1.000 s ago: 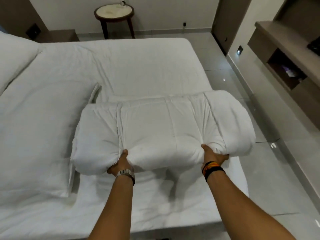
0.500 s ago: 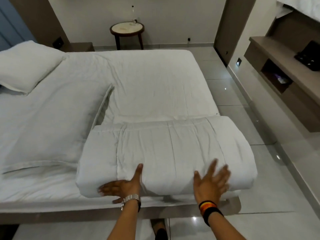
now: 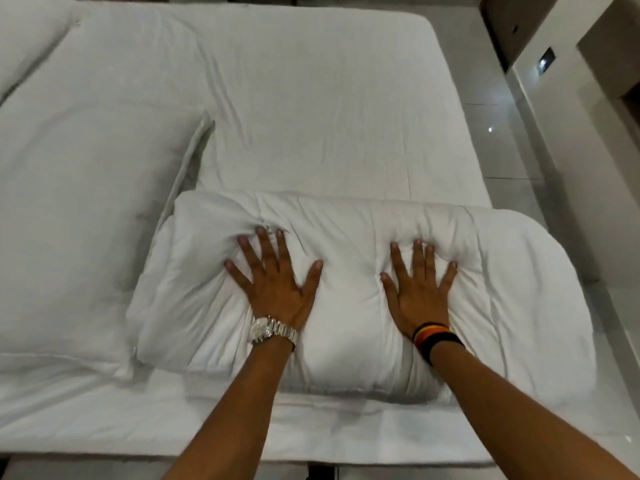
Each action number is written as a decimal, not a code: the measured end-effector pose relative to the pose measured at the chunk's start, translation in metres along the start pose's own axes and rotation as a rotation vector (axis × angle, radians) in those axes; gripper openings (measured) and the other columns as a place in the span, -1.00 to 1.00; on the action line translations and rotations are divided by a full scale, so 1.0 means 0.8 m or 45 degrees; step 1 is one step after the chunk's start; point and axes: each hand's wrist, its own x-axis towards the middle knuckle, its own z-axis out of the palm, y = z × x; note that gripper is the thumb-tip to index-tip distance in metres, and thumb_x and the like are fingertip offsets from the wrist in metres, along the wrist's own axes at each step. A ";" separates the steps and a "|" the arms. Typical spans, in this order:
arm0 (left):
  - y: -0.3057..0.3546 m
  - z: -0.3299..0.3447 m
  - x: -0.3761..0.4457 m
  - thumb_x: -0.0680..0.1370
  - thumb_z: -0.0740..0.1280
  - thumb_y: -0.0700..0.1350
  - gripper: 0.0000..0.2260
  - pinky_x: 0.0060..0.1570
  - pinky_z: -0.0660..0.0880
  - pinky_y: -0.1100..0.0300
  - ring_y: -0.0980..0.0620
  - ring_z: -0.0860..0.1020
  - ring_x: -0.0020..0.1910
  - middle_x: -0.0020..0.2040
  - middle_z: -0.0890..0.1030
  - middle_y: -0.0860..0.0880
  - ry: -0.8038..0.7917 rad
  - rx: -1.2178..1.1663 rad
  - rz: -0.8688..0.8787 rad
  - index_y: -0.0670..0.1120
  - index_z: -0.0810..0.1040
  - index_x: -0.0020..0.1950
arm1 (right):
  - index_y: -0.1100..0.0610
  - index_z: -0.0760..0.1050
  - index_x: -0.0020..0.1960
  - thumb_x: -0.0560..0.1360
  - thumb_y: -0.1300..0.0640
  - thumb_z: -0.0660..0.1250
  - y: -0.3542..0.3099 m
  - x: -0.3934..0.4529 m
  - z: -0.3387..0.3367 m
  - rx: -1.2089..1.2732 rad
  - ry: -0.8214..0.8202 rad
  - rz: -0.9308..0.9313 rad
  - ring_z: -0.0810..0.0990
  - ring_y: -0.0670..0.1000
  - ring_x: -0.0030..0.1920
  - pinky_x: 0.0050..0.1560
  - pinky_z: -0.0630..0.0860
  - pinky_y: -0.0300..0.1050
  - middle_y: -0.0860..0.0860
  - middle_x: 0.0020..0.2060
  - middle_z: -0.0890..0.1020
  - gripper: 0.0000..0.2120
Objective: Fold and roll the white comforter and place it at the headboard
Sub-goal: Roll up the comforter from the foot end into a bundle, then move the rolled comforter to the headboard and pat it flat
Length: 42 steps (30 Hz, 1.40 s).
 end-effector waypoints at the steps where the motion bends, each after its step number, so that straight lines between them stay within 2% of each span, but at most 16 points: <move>1: 0.003 -0.002 0.004 0.57 0.06 0.47 -0.12 0.46 -0.27 -0.50 -0.32 -0.17 0.65 0.71 -0.06 -0.10 0.035 -0.010 0.009 -0.06 0.01 0.71 | -0.08 0.05 0.73 0.67 -0.32 -0.16 0.003 -0.001 -0.003 0.020 0.045 -0.026 0.08 0.27 0.69 0.56 -0.09 0.52 0.24 0.68 0.15 -0.32; 3: 0.009 -0.003 0.009 0.50 0.11 0.53 -0.07 0.43 -0.29 -0.52 -0.38 -0.16 0.64 0.71 -0.03 -0.08 0.100 -0.005 0.009 0.00 0.05 0.71 | -0.10 0.17 0.70 0.64 -0.41 -0.09 0.018 0.002 -0.011 0.030 0.191 -0.143 0.25 0.31 0.61 0.54 0.04 0.50 0.26 0.60 0.31 -0.27; 6: 0.007 0.017 0.006 0.39 0.12 0.62 0.00 0.38 -0.28 -0.58 -0.45 -0.17 0.62 0.71 -0.03 -0.09 0.015 0.042 -0.042 0.12 0.06 0.70 | -0.20 0.03 0.72 0.50 -0.60 0.01 0.055 0.029 -0.012 -0.082 0.215 -0.270 0.03 0.28 0.70 0.56 -0.22 0.53 0.23 0.69 0.12 -0.10; 10: -0.002 0.055 0.001 0.38 0.09 0.65 0.00 0.35 -0.17 -0.64 -0.46 -0.20 0.61 0.71 -0.08 -0.10 -0.184 0.136 -0.056 0.16 0.02 0.70 | -0.24 -0.28 0.70 0.44 -0.67 -0.22 0.056 0.050 0.022 -0.163 -0.233 -0.257 -0.32 0.26 0.68 0.44 -0.27 0.67 0.20 0.70 -0.25 -0.04; 12: -0.001 0.053 0.002 0.39 0.06 0.65 -0.01 0.36 -0.18 -0.63 -0.44 -0.23 0.61 0.71 -0.11 -0.09 -0.241 0.166 -0.079 0.17 -0.02 0.70 | -0.25 -0.35 0.68 0.41 -0.69 -0.29 0.049 0.052 0.025 -0.169 -0.332 -0.253 -0.34 0.26 0.68 0.43 -0.36 0.65 0.21 0.70 -0.27 -0.04; 13: 0.001 0.044 0.000 0.40 0.03 0.65 -0.02 0.37 -0.20 -0.62 -0.43 -0.25 0.61 0.71 -0.12 -0.08 -0.268 0.177 -0.106 0.18 -0.04 0.70 | -0.26 -0.29 0.69 0.40 -0.70 -0.26 0.047 0.056 0.015 -0.139 -0.359 -0.247 -0.27 0.26 0.70 0.44 -0.41 0.62 0.22 0.71 -0.18 -0.03; 15: 0.002 0.019 -0.012 0.45 -0.03 0.63 -0.08 0.40 -0.24 -0.57 -0.37 -0.27 0.62 0.72 -0.11 -0.05 -0.312 0.190 -0.167 0.20 -0.10 0.69 | -0.21 0.15 0.68 0.40 -0.71 -0.14 0.047 0.065 -0.016 -0.031 -0.275 -0.281 0.13 0.26 0.66 0.51 -0.32 0.54 0.25 0.62 0.26 -0.01; 17: 0.008 -0.001 -0.039 0.53 -0.08 0.56 -0.18 0.43 -0.26 -0.51 -0.29 -0.25 0.65 0.72 -0.10 -0.03 -0.312 0.173 -0.243 0.19 -0.12 0.69 | -0.02 0.60 0.29 0.41 -0.69 0.00 0.044 0.093 -0.042 0.142 -0.007 -0.439 0.51 0.22 0.34 0.54 0.03 0.46 0.17 0.22 0.58 -0.09; 19: 0.025 -0.018 -0.079 0.59 -0.09 0.46 -0.26 0.47 -0.31 -0.45 -0.21 -0.24 0.66 0.71 -0.11 -0.02 -0.239 0.078 -0.403 0.16 -0.09 0.70 | 0.07 0.61 0.01 0.41 -0.67 0.04 0.028 0.135 -0.064 0.296 0.145 -0.616 0.57 0.21 0.16 0.42 0.32 0.32 0.13 0.08 0.59 -0.15; 21: 0.052 -0.030 -0.127 0.60 -0.08 0.42 -0.28 0.49 -0.35 -0.37 -0.14 -0.26 0.66 0.70 -0.18 -0.01 -0.131 -0.049 -0.662 0.16 -0.12 0.70 | 0.09 0.57 0.24 0.35 -0.70 0.09 0.001 0.176 -0.082 0.399 -0.127 -0.691 0.53 0.23 0.31 0.36 0.42 0.20 0.15 0.31 0.53 -0.06; 23: 0.082 -0.036 -0.183 0.54 -0.11 0.49 -0.19 0.53 -0.32 -0.32 -0.07 -0.30 0.66 0.69 -0.27 0.02 -0.078 -0.240 -1.011 0.15 -0.25 0.68 | -0.02 0.25 0.62 0.27 -0.69 0.26 -0.019 0.201 -0.091 0.422 -0.604 -0.691 0.41 0.18 0.52 0.49 0.38 0.15 0.09 0.57 0.36 0.13; 25: 0.108 -0.038 -0.222 0.41 -0.05 0.61 0.01 0.59 -0.19 -0.21 -0.04 -0.25 0.67 0.69 -0.26 0.03 -0.005 -0.577 -1.361 0.09 -0.31 0.68 | -0.08 0.04 0.70 0.16 -0.71 0.34 -0.030 0.224 -0.087 0.367 -0.938 -0.610 0.36 0.15 0.58 0.57 0.31 0.13 0.04 0.64 0.31 0.31; 27: 0.131 -0.036 -0.238 0.41 0.22 0.56 0.10 0.55 -0.06 0.09 0.08 -0.05 0.65 0.71 -0.18 0.04 0.098 -1.036 -1.572 0.06 -0.28 0.69 | -0.06 0.02 0.72 0.08 -0.72 0.38 -0.035 0.246 -0.074 0.338 -1.102 -0.517 0.34 0.12 0.60 0.59 0.27 0.13 0.01 0.65 0.29 0.41; 30: 0.154 -0.020 -0.242 0.45 0.37 0.34 0.01 0.51 0.13 0.12 0.03 0.18 0.61 0.69 0.03 0.05 0.290 -1.397 -1.752 0.21 -0.23 0.68 | -0.02 -0.03 0.73 0.08 -0.66 0.47 -0.039 0.261 -0.039 0.406 -1.261 -0.467 0.27 0.09 0.63 0.64 0.19 0.15 -0.01 0.68 0.21 0.45; 33: 0.174 0.004 -0.241 0.42 0.36 0.37 -0.02 0.50 0.21 0.02 -0.04 0.25 0.58 0.66 0.12 0.10 0.405 -1.448 -1.891 0.34 -0.21 0.64 | -0.01 -0.09 0.74 0.14 -0.59 0.48 -0.046 0.268 -0.014 0.444 -1.297 -0.509 0.21 0.09 0.66 0.66 0.14 0.13 0.01 0.71 0.14 0.42; 42: 0.192 0.007 -0.235 0.33 0.37 0.41 -0.01 0.37 0.26 0.07 -0.07 0.30 0.55 0.65 0.18 0.08 0.569 -1.511 -2.069 0.35 -0.07 0.64 | -0.11 0.46 0.49 0.13 -0.45 0.63 -0.040 0.263 -0.023 0.645 -1.355 -0.437 0.62 0.00 0.21 0.30 0.47 -0.05 -0.08 0.29 0.61 0.01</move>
